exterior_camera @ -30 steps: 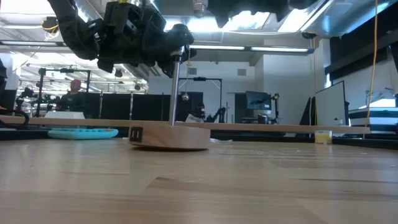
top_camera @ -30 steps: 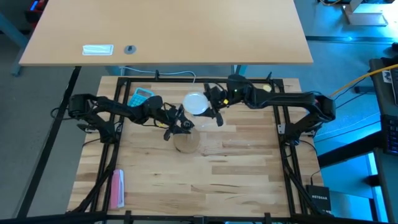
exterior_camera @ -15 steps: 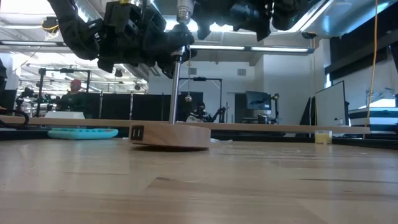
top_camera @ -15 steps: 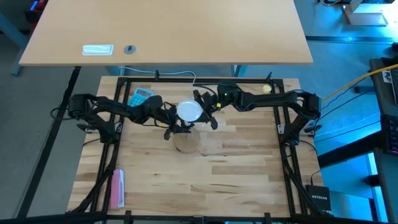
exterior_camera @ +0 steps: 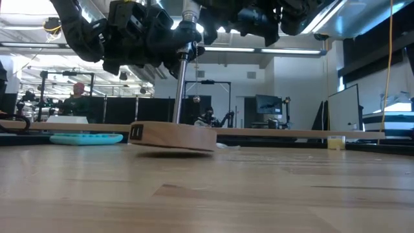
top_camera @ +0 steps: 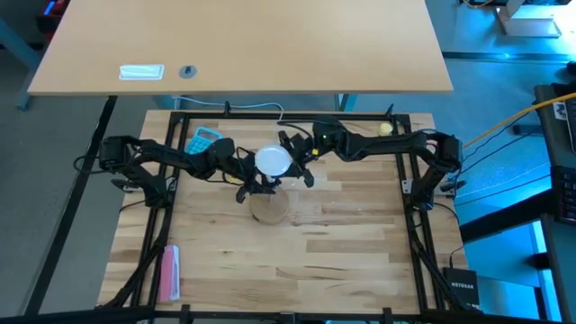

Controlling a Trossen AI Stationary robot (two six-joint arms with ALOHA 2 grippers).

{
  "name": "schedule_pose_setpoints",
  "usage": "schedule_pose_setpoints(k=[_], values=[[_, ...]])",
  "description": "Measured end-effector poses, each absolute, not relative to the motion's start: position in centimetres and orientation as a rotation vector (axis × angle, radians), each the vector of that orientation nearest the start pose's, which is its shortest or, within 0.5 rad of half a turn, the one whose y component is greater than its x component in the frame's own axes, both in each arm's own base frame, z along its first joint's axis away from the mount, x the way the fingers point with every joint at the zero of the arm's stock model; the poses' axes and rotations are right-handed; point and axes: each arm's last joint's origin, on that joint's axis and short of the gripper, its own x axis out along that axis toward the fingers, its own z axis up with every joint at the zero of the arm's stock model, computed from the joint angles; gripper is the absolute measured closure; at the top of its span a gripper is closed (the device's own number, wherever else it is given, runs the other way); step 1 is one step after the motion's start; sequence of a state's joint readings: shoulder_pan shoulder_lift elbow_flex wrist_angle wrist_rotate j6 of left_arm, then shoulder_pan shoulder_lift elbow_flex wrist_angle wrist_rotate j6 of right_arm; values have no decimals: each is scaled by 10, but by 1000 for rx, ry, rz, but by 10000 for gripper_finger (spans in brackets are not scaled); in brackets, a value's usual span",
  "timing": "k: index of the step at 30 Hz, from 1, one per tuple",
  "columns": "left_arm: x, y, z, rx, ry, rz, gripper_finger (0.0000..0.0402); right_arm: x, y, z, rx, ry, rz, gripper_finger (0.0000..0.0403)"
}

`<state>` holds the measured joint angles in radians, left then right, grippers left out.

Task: Screw lightbulb
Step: Insert the light bulb into the lamp

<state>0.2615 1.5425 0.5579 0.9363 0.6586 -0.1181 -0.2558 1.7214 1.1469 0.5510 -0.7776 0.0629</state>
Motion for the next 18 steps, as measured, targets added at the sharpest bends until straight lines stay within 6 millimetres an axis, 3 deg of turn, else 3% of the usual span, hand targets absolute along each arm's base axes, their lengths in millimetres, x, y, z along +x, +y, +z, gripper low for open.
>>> schedule_pose_setpoints(k=[18], values=[[285, 58, 200, -197, 20, -384, 252, 381, -71, 276, 51, 77, 480, 240]])
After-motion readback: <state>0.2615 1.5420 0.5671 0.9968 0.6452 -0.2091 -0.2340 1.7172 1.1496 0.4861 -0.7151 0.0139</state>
